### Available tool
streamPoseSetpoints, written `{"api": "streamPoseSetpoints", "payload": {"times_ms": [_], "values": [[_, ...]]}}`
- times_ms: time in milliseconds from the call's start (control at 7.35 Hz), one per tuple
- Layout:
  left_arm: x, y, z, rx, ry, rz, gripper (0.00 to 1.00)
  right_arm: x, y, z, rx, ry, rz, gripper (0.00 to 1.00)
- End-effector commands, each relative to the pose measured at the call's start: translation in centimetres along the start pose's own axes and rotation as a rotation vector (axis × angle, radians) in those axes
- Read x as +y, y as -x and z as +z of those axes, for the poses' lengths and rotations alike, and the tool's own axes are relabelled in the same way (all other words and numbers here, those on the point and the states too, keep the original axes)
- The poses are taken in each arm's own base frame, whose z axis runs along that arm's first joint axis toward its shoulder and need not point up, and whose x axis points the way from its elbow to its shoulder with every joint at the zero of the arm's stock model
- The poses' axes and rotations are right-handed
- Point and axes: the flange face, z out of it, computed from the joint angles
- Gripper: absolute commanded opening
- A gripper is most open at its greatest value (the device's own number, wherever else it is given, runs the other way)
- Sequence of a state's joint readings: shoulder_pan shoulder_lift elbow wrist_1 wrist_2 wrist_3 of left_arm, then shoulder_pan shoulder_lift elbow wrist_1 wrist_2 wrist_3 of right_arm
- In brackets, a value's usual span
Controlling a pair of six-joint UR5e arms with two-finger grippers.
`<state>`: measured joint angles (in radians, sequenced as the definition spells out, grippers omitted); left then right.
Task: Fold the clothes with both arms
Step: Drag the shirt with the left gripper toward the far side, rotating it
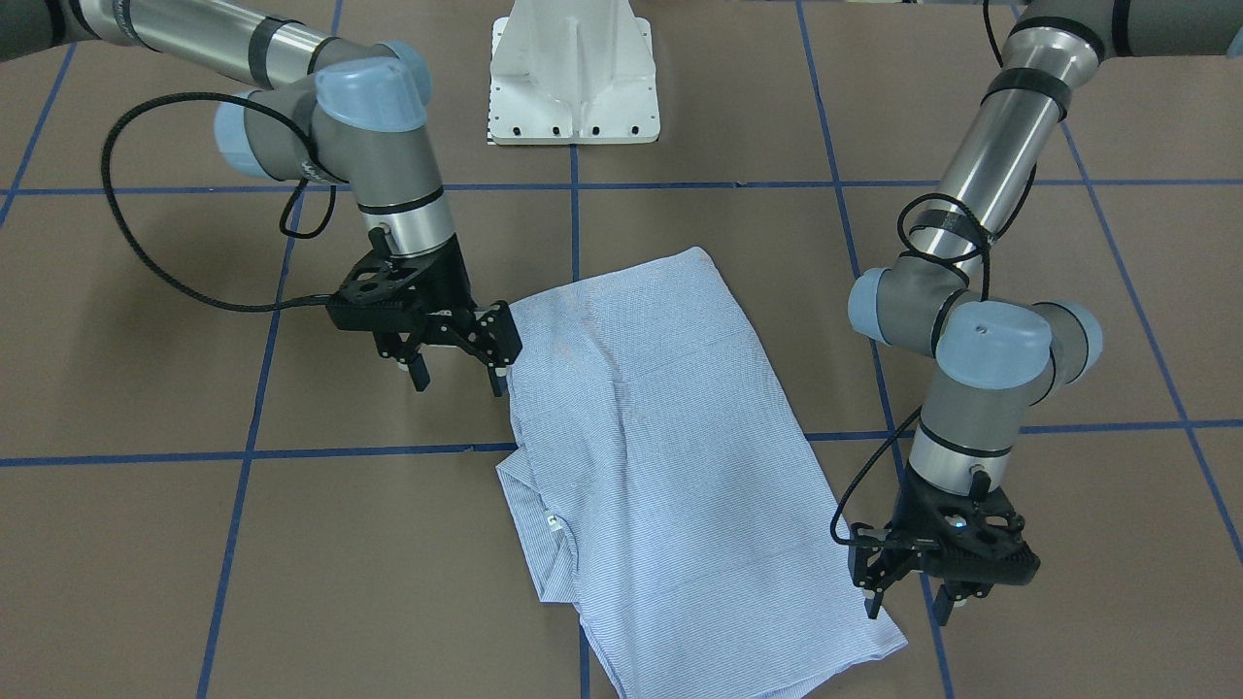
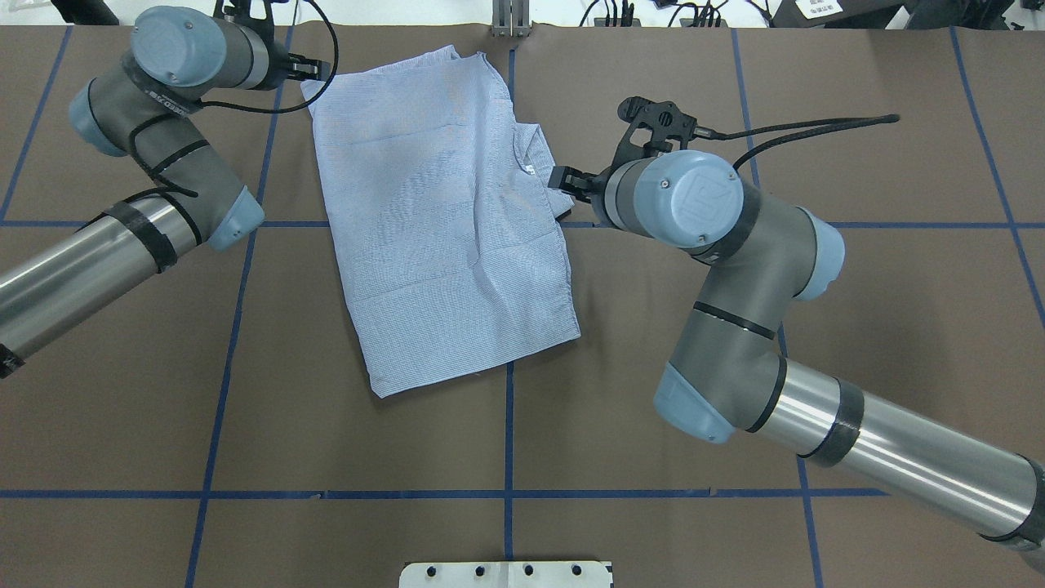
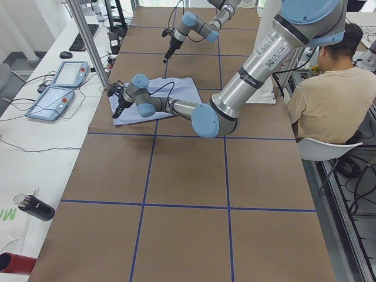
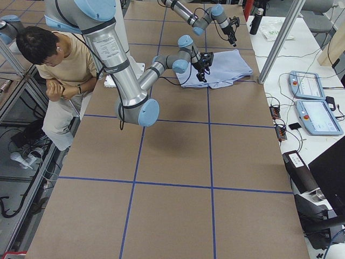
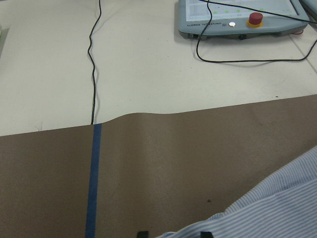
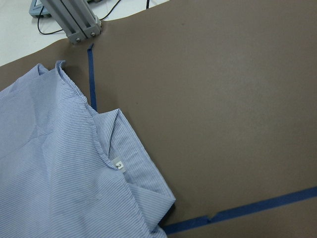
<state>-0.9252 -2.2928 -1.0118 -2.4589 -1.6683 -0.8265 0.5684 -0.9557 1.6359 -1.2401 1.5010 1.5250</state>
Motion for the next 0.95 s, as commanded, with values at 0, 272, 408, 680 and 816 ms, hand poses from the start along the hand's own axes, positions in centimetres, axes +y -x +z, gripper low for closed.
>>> {"api": "streamPoseSetpoints", "payload": {"times_ms": [0, 272, 408, 680, 816], "values": [[0.6, -0.6, -1.5, 0.031, -0.009, -0.039, 1.0, 6.1, 1.4, 1.8, 0.026, 0.038, 0.125, 0.93], [2.3, -1.6, -1.0, 0.041, 0.009, -0.05, 1.0, 8.2, 0.3, 2.4, 0.098, 0.045, 0.186, 0.86], [2.9, -2.2, -0.8, 0.046, 0.013, -0.066, 1.0, 9.5, 0.1, 2.6, 0.131, 0.042, 0.219, 0.83], [3.1, -2.6, -0.9, 0.052, 0.014, -0.076, 1.0, 12.5, -0.8, 3.1, 0.169, 0.019, 0.235, 0.79], [3.1, -2.7, -1.0, 0.054, 0.014, -0.075, 1.0, 13.2, -0.5, 3.1, 0.181, 0.021, 0.243, 0.79]]}}
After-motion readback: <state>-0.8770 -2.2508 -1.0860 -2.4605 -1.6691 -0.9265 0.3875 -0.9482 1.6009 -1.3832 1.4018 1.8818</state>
